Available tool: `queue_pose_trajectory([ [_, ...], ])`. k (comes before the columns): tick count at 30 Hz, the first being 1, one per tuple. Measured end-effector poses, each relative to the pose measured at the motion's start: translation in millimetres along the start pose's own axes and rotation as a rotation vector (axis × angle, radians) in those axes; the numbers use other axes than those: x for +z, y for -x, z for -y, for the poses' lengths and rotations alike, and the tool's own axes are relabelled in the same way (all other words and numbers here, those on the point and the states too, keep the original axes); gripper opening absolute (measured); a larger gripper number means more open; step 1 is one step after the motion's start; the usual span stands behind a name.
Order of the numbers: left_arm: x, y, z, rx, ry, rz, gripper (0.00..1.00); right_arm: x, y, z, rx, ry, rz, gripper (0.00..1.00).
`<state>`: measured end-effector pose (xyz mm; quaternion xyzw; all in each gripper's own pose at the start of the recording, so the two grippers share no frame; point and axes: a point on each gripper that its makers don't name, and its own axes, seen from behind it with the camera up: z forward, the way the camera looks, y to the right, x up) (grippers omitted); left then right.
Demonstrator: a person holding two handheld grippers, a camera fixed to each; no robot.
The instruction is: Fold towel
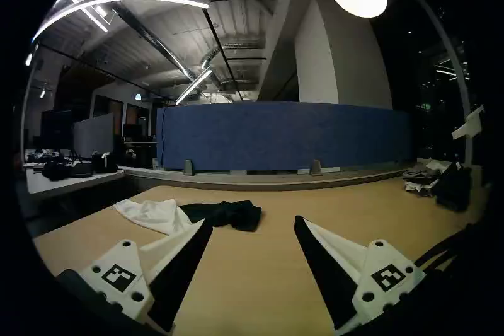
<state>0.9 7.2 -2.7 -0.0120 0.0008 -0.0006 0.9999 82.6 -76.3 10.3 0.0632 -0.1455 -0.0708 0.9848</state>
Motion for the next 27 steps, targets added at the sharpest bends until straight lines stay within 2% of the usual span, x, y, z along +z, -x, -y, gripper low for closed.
queue_pose_trajectory([
  [6,-0.4,-1,0.4,-0.003,-0.001,0.002,0.96,-5.3,-3,-9,0.023,0.012,-0.02,1.0],
  [14,-0.9,1,-0.1,0.0,0.0,0.001,0.97,-23.8,-7,-29,0.098,0.035,-0.071,1.0],
  [21,-0.6,0,-0.5,0.001,0.0,0.002,0.97,-39.3,-3,-56,0.146,0.06,-0.107,1.0],
  [27,-0.6,0,-0.7,0.001,0.0,0.002,0.97,-44.3,-6,-75,0.178,0.078,-0.173,1.0],
])
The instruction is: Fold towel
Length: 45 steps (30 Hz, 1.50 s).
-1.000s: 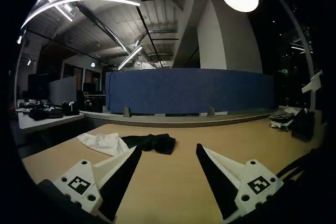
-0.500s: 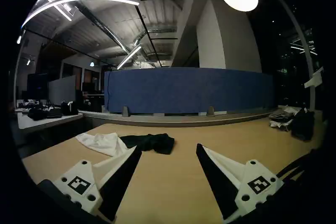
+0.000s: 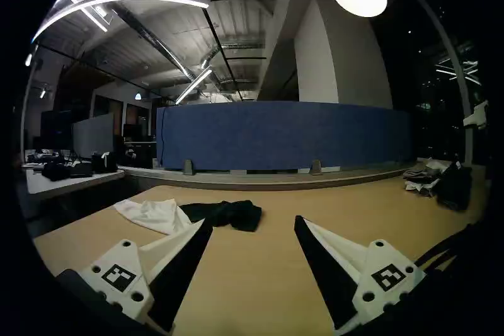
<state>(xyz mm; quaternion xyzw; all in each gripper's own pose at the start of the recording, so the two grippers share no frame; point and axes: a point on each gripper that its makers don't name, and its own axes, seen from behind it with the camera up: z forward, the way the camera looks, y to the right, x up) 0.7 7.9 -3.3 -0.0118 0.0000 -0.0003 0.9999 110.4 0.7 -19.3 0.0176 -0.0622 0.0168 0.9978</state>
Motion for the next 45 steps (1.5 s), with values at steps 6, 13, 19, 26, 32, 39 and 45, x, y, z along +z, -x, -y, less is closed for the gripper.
queue_pose_trajectory([
  [6,0.5,0,0.5,0.0,0.0,0.0,0.97,-0.6,8,-7,0.024,-0.013,-0.052,1.0],
  [13,0.5,0,0.4,0.0,0.0,0.0,0.97,-1.4,36,-27,0.075,0.009,-0.096,1.0],
  [19,0.3,0,0.4,0.0,0.0,0.0,0.97,2.5,58,-36,0.099,0.022,-0.121,1.0],
  [26,0.6,0,0.4,0.0,0.0,0.0,0.96,13.9,78,-34,0.099,0.023,-0.125,1.0],
  [32,1.2,1,0.4,0.0,0.0,0.0,0.97,24.0,89,-26,0.11,0.015,-0.121,1.0],
  [39,0.8,1,0.1,0.0,0.0,0.0,0.97,30.6,94,-22,0.123,0.017,-0.119,1.0],
  [45,0.7,0,0.0,0.0,0.0,0.0,0.97,34.6,99,-19,0.109,0.021,-0.107,1.0],
])
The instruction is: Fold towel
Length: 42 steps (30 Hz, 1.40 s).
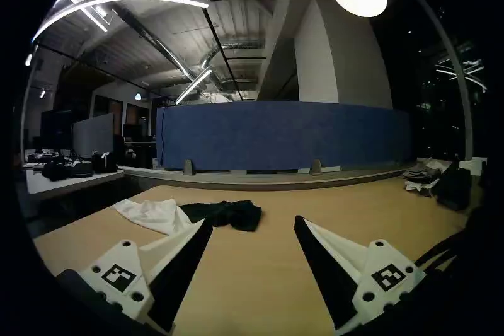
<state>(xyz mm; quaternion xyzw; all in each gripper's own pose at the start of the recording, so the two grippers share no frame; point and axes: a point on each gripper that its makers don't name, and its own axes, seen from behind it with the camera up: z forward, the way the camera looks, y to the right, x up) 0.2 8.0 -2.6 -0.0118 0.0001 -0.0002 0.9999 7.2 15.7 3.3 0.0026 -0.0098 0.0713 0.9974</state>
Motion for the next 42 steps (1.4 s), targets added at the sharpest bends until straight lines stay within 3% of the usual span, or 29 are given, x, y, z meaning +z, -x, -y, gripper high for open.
queue_pose_trajectory([
  [30,-0.8,0,0.4,0.0,0.0,0.0,0.97,-3.6,11,18,-0.148,0.0,-0.019,1.0],
  [42,0.3,0,1.0,0.0,0.0,0.0,0.97,-6.9,11,20,-0.144,0.006,-0.019,1.0],
])
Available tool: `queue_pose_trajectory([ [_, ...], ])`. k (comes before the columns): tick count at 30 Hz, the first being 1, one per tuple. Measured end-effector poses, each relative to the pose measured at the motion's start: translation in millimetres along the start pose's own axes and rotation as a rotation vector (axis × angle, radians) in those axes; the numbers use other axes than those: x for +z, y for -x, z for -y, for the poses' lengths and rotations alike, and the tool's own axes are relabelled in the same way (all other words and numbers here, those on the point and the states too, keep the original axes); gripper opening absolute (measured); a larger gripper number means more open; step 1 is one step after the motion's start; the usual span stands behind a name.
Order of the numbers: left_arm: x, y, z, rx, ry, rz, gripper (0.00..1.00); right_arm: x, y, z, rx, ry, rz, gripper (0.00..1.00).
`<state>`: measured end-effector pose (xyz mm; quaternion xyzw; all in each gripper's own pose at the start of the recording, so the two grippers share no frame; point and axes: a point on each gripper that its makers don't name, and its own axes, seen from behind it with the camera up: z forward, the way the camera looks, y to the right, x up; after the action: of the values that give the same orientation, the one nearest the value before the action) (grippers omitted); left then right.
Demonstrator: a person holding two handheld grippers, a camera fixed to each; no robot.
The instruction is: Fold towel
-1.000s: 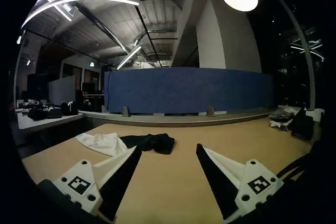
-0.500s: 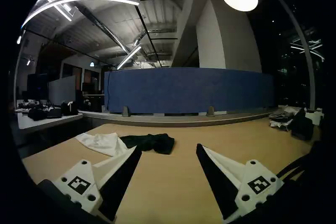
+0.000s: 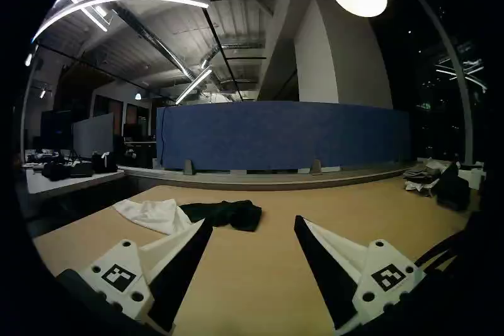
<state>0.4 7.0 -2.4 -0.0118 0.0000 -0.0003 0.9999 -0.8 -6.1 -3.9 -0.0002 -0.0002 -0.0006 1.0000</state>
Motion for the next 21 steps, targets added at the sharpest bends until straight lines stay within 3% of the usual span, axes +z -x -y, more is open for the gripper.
queue_pose_trajectory([
  [21,-0.3,-0.5,-0.1,0.0,0.0,0.0,0.97,1.7,2.1,1.3,0.0,-0.003,-0.001,1.0],
])
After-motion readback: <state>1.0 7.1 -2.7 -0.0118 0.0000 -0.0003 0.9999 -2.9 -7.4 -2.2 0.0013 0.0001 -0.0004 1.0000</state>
